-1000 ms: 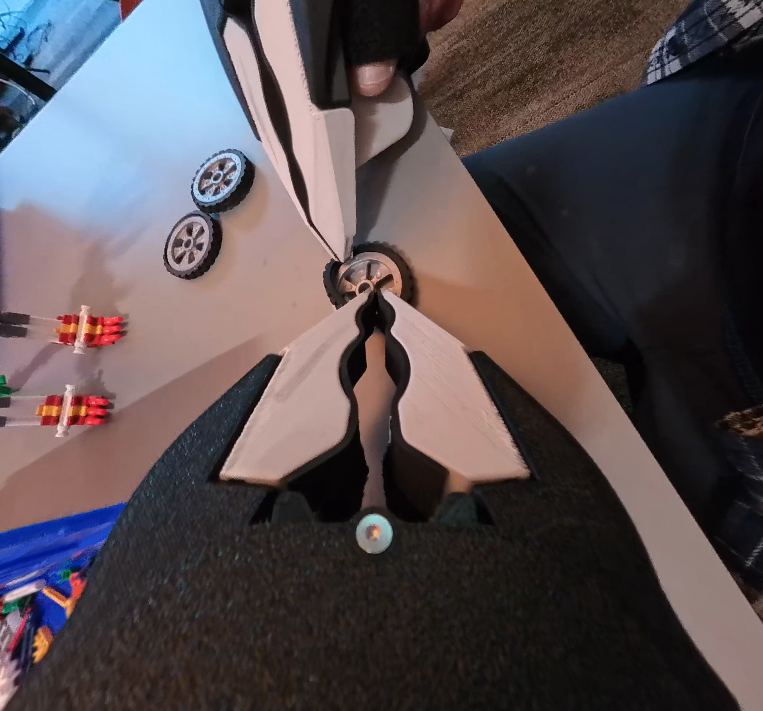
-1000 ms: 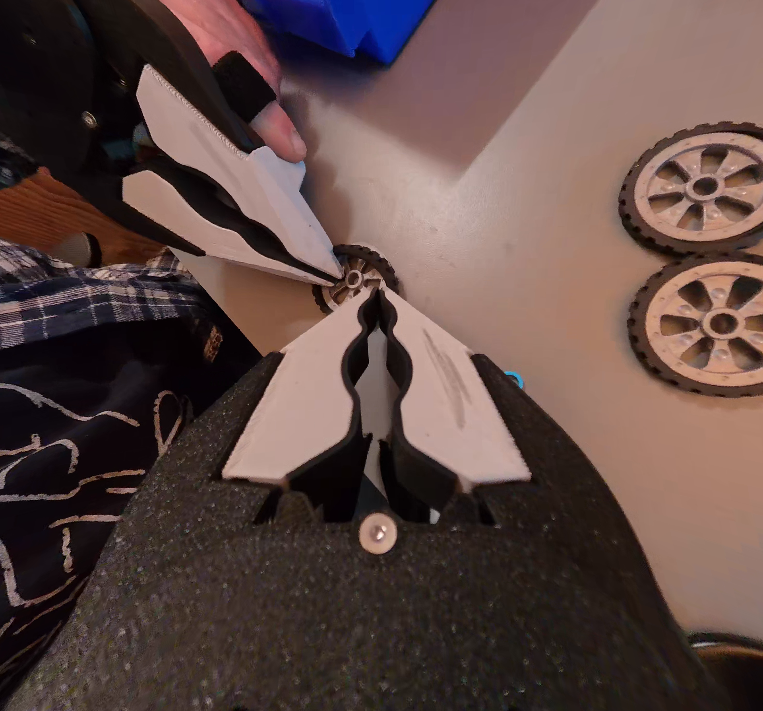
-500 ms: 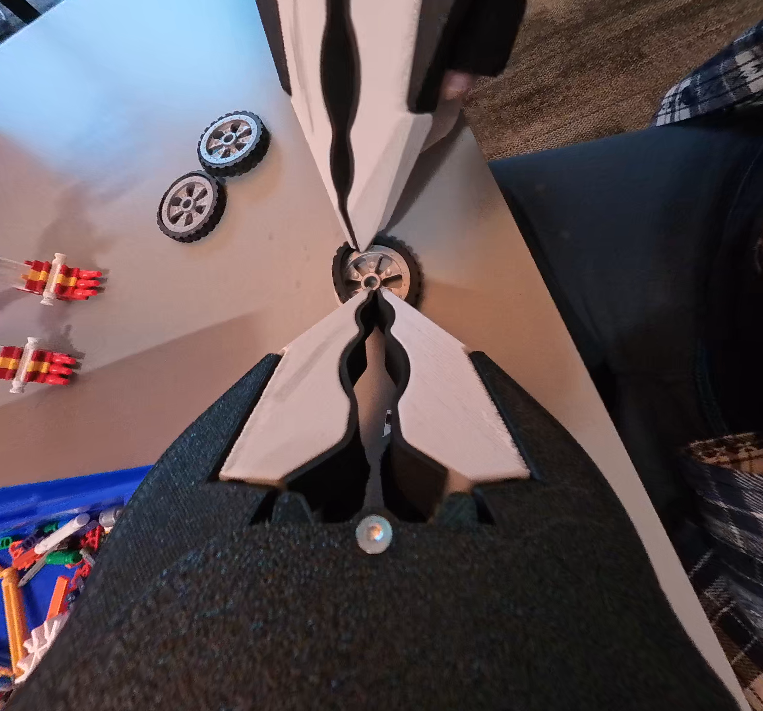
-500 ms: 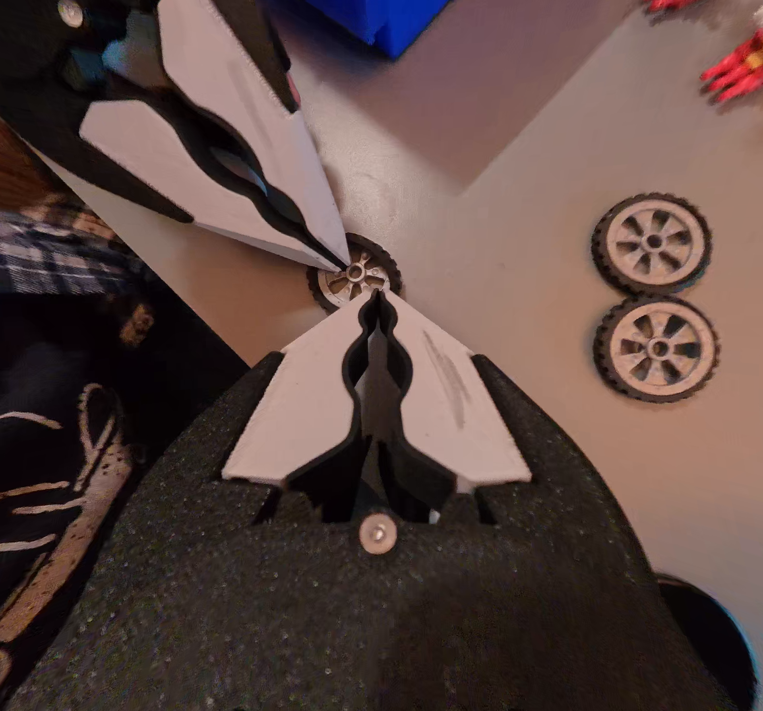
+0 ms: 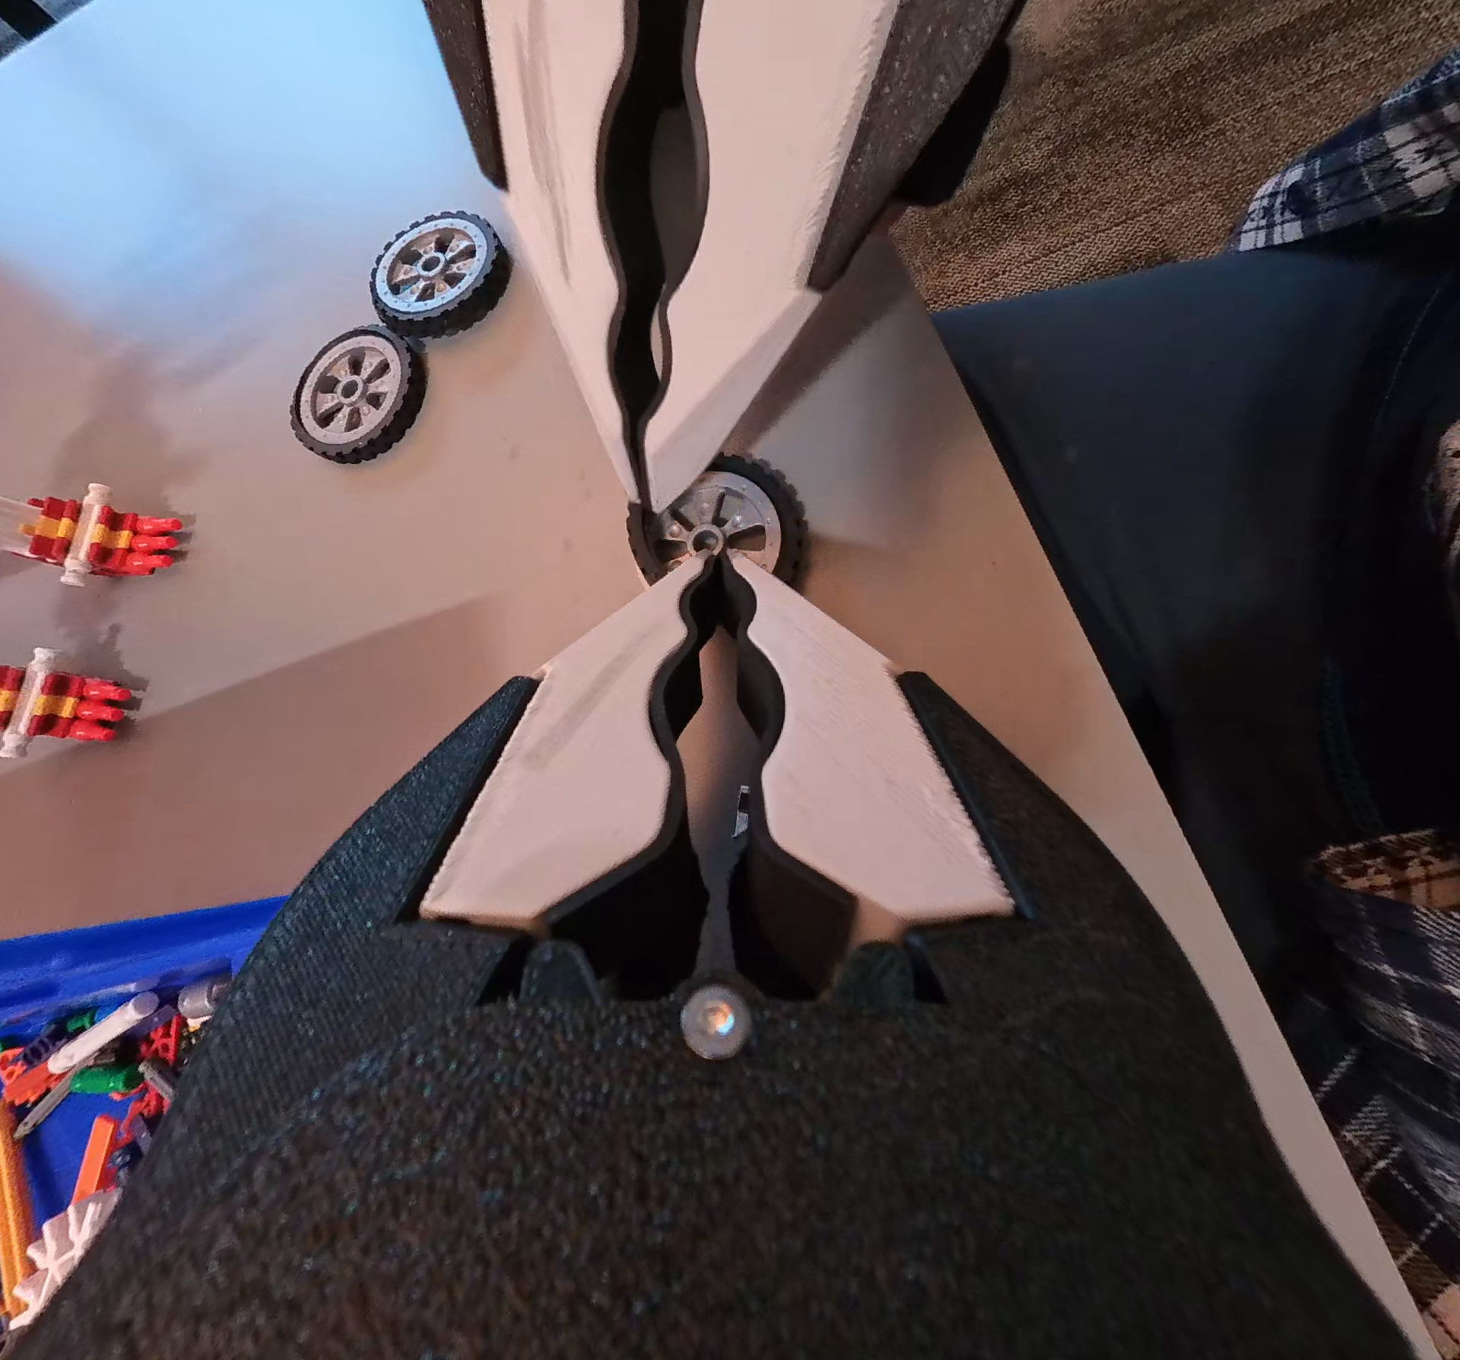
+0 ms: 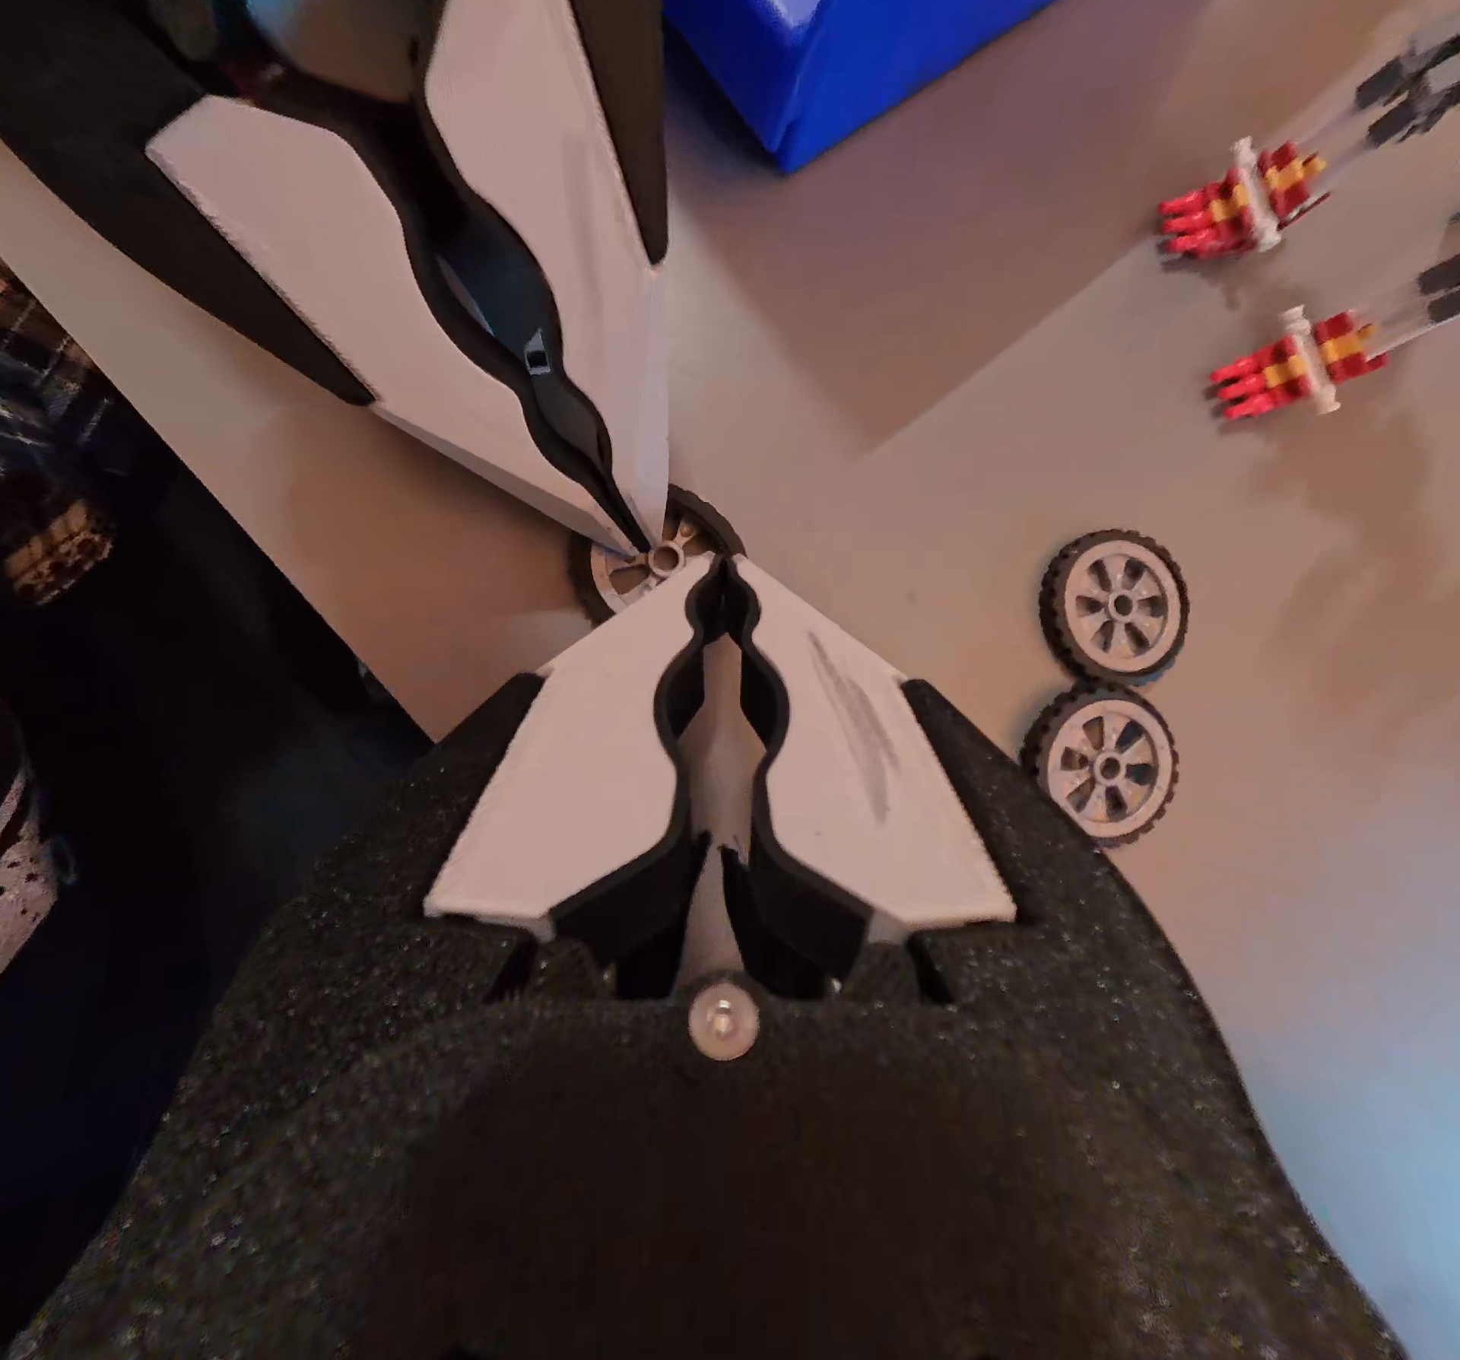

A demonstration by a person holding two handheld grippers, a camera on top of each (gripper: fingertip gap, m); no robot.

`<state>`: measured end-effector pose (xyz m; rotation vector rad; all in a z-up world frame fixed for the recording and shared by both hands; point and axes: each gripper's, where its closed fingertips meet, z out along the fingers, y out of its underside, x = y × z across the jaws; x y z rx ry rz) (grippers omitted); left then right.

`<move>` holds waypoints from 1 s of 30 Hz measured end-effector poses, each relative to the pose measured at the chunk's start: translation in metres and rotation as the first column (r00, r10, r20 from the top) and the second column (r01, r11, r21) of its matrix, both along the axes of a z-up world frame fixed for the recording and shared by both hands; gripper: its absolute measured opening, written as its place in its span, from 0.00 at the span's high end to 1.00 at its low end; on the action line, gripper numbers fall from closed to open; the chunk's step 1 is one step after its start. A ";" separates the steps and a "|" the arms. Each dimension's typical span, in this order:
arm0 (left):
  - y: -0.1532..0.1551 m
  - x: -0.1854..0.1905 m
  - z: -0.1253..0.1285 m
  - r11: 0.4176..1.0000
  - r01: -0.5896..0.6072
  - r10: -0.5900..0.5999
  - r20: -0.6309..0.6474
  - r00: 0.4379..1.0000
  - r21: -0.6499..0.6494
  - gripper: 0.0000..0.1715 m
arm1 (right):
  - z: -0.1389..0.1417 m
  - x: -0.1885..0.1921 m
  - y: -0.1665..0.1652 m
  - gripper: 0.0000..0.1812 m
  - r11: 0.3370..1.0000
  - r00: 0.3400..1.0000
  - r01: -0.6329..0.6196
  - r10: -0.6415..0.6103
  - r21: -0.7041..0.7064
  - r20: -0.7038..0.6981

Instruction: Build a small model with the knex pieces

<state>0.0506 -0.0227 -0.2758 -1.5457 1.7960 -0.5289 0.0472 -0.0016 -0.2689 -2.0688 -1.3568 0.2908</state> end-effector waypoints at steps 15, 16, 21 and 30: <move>0.003 0.001 -0.001 1.000 -0.015 0.015 0.000 1.000 0.025 1.00 | -0.004 -0.001 0.012 1.00 0.989 0.990 0.110 -0.119 -0.102 -0.081; 0.003 0.002 -0.001 1.000 -0.013 0.013 0.000 1.000 0.025 1.00 | -0.004 -0.001 0.014 1.00 0.987 0.988 0.117 -0.127 -0.113 -0.087; 0.002 0.003 -0.002 1.000 -0.008 0.008 0.002 1.000 0.026 1.00 | -0.007 -0.002 0.017 1.00 0.983 0.988 0.119 -0.131 -0.142 -0.077; 0.002 0.002 -0.003 1.000 -0.007 0.007 -0.001 1.000 0.027 1.00 | -0.008 -0.003 0.018 1.00 0.982 0.995 0.094 -0.100 -0.163 -0.028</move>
